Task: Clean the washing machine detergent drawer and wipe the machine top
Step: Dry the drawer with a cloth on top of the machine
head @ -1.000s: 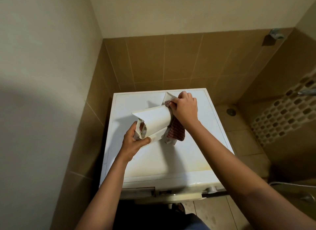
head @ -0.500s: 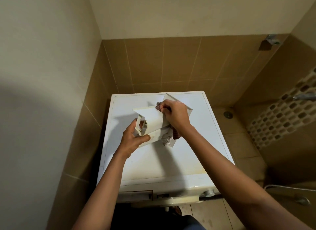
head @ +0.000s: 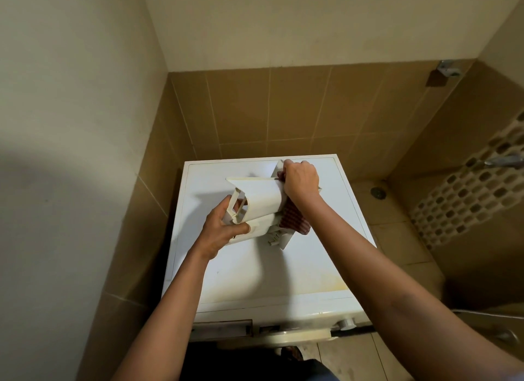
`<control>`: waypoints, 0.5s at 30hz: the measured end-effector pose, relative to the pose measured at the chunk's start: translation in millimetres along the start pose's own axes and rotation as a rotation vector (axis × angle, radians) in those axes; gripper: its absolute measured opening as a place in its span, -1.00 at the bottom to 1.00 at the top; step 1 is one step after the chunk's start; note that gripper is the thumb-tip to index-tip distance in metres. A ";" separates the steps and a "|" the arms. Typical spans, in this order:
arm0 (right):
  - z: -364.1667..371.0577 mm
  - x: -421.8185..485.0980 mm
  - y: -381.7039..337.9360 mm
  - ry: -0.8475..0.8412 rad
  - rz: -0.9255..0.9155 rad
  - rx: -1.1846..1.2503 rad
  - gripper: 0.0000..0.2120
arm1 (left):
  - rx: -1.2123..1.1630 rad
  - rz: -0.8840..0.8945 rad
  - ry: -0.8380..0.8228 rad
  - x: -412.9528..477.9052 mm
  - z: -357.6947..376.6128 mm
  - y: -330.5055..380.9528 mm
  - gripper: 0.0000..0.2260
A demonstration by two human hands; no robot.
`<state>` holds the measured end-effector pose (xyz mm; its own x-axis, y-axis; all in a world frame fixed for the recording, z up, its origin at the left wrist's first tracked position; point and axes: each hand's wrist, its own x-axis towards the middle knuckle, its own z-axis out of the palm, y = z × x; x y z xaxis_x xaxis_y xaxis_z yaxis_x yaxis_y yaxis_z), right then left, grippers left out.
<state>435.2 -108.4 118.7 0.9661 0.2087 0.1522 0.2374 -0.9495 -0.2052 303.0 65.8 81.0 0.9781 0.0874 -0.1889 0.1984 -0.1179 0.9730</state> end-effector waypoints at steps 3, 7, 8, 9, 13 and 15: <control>-3.2 8.4 2.8 -0.113 0.105 0.251 -0.86 | 0.012 -0.012 0.023 -2.4 1.6 -4.3 -0.41; -12.5 -7.7 -15.3 -0.092 0.037 0.621 -0.83 | 0.020 -0.063 0.069 0.5 0.1 -8.8 -0.22; -15.2 -15.0 -24.7 -0.081 -0.015 0.670 -0.85 | 0.021 -0.070 0.078 1.6 -1.1 -8.9 -0.22; -18.0 -21.7 -34.8 -0.070 -0.074 0.706 -0.88 | 0.025 -0.070 0.079 2.7 -2.2 -8.5 -0.25; -24.6 -37.7 -65.9 -0.044 -0.322 0.843 -0.92 | 0.095 -0.054 0.060 1.8 -4.3 -4.0 -0.41; -23.2 -40.5 -71.1 -0.051 -0.377 0.859 -0.91 | 0.108 -0.054 0.059 0.9 -5.8 -2.8 -0.44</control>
<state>376.8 -54.7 149.6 0.8085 0.4967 0.3157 0.5098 -0.3230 -0.7973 302.9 72.0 78.8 0.9611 0.1544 -0.2291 0.2592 -0.2172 0.9411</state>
